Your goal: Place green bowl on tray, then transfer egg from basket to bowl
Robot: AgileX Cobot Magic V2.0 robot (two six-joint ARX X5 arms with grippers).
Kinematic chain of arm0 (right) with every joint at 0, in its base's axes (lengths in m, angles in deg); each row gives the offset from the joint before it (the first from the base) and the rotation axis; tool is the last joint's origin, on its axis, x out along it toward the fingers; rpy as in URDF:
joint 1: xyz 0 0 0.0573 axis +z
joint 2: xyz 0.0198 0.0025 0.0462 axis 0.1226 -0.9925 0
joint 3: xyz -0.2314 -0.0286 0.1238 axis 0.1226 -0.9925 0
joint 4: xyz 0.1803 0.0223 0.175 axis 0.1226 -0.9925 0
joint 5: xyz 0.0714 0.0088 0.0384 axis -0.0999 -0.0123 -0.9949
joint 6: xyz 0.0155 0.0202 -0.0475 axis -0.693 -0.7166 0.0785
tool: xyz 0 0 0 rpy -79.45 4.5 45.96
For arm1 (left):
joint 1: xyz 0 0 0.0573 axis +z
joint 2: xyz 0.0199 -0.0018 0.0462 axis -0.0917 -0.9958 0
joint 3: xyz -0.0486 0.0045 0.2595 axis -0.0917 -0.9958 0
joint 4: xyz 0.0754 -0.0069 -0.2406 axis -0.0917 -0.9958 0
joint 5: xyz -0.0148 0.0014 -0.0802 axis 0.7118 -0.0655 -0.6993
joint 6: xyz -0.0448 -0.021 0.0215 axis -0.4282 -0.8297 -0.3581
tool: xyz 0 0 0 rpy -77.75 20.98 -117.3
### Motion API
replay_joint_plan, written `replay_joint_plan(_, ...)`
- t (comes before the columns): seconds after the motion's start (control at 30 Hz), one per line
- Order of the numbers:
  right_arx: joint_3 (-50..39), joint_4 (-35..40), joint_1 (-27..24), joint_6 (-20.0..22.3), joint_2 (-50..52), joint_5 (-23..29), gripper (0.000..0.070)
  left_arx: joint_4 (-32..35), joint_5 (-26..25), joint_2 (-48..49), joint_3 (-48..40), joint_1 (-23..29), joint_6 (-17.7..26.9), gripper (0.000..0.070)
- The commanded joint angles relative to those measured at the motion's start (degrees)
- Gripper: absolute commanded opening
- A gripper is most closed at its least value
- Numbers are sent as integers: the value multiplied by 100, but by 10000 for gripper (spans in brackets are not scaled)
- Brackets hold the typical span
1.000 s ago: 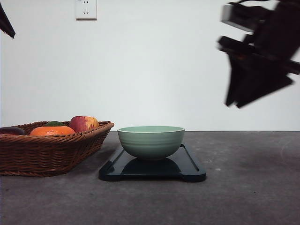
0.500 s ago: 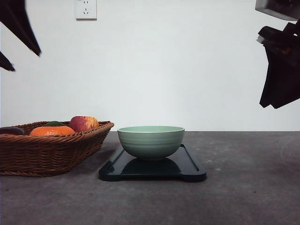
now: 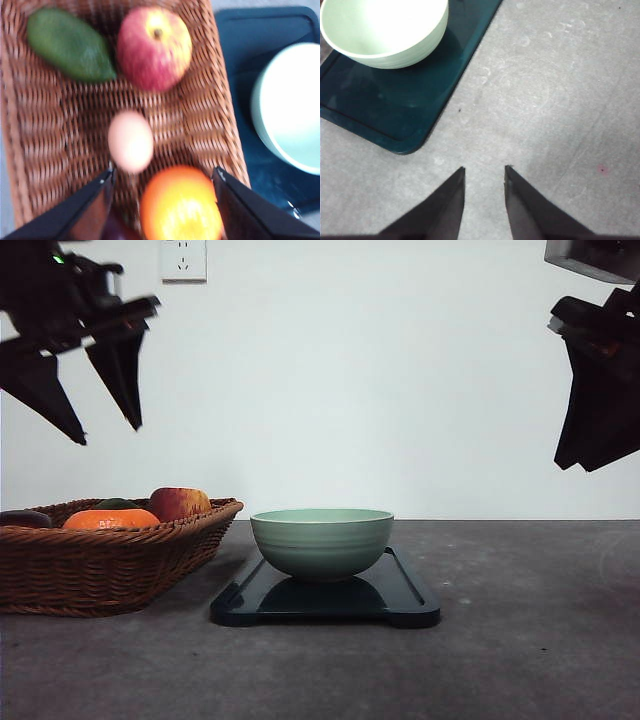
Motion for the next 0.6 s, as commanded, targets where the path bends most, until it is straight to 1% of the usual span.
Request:
replay_joint_plan(0.0,31,77,20,28,-28,28,152,25,41,-262,195,-22,105,396)
replay_joint_plan(0.2,31,141,20,26,-28,28,152,57,309,-797,243,-22,105,398)
replay_joint_plan(0.43,31,296,20,26,-28,26,152,366,336,-1163,243,-22,96,400)
replay_joint_plan(0.57,31,345,20,26,-28,26,152,404,413,-1298,243,-22,72,403)
